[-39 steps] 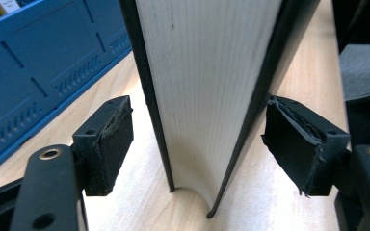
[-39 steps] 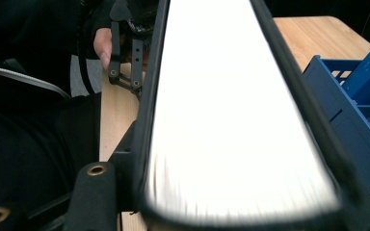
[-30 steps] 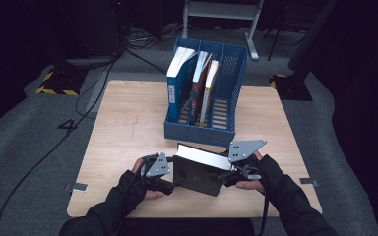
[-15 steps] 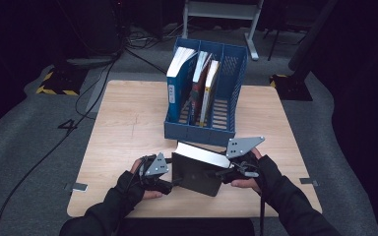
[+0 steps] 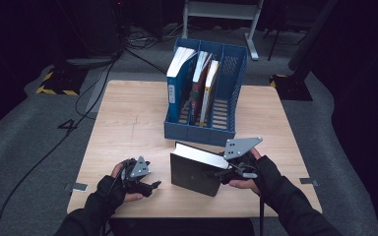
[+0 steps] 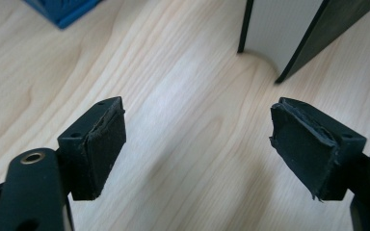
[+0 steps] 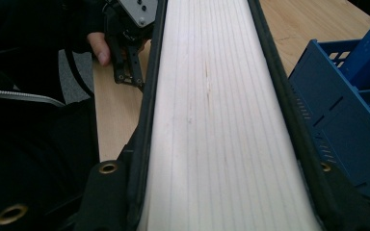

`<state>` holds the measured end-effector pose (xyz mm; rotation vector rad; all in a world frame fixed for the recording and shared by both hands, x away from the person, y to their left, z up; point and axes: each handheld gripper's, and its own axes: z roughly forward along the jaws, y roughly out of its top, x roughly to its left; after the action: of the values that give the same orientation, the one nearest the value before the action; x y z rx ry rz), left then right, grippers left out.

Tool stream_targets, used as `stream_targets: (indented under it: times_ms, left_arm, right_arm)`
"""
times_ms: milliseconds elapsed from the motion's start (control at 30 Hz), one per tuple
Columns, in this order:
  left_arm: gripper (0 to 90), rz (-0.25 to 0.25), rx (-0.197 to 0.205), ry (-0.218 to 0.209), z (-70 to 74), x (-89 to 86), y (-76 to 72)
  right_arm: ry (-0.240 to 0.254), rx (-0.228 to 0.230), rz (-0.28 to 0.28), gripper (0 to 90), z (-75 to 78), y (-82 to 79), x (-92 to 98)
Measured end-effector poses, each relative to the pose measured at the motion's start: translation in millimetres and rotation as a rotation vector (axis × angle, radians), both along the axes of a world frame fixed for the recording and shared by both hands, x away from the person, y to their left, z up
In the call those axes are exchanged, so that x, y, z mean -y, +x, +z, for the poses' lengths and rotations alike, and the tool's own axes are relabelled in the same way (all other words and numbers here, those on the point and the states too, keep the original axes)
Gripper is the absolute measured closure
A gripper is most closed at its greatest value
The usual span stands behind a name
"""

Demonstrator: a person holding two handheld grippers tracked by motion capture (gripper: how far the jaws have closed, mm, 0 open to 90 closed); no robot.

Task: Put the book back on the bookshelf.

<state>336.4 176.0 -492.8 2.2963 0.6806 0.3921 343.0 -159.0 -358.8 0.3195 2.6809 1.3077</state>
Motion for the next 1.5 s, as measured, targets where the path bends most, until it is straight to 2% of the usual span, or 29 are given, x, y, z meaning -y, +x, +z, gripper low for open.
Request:
stream_targets:
  times_ms: [67,133,200,300,433,633,1033,1267,1500]
  left_arm:
    - [20.7,0.015,-0.022,0.014,-5.0,-3.1,1.3]
    - [20.9,0.026,-0.046,-0.003,-7.4,-5.9,3.1]
    - [21.0,0.05,-0.05,-0.014,-7.5,-6.1,4.1]
    - [21.2,0.052,-0.054,-0.02,-9.0,-6.5,4.4]
    - [19.5,0.056,-0.086,-0.05,-11.1,-9.1,8.2]
    - [19.1,0.054,-0.085,-0.049,-11.2,-8.9,8.4]
    - [18.8,0.056,-0.086,-0.051,-11.3,-8.7,8.5]
    - [18.8,0.055,-0.086,-0.05,-11.3,-8.8,8.7]
    - [18.6,0.052,-0.087,-0.05,-11.3,-8.7,9.2]
  right_arm:
    - [-0.004,0.006,0.005,51.3,0.5,-1.6,-0.6]
    - [-0.004,0.011,0.0,51.5,1.0,-2.6,-1.4]
    - [-0.005,0.009,-0.003,51.7,1.5,-2.6,-1.8]
    - [-0.006,0.011,-0.009,51.9,2.9,-2.8,-2.5]
    - [-0.015,0.017,-0.018,52.2,5.8,-5.3,-3.0]
    - [-0.011,0.03,-0.037,52.8,12.7,-8.8,-0.8]
    - [-0.069,0.052,-0.051,53.2,26.6,-12.6,1.1]
    - [-0.084,0.055,-0.106,53.2,34.6,-10.6,10.4]
    - [-0.073,0.063,-0.157,53.1,45.7,-9.0,26.6]
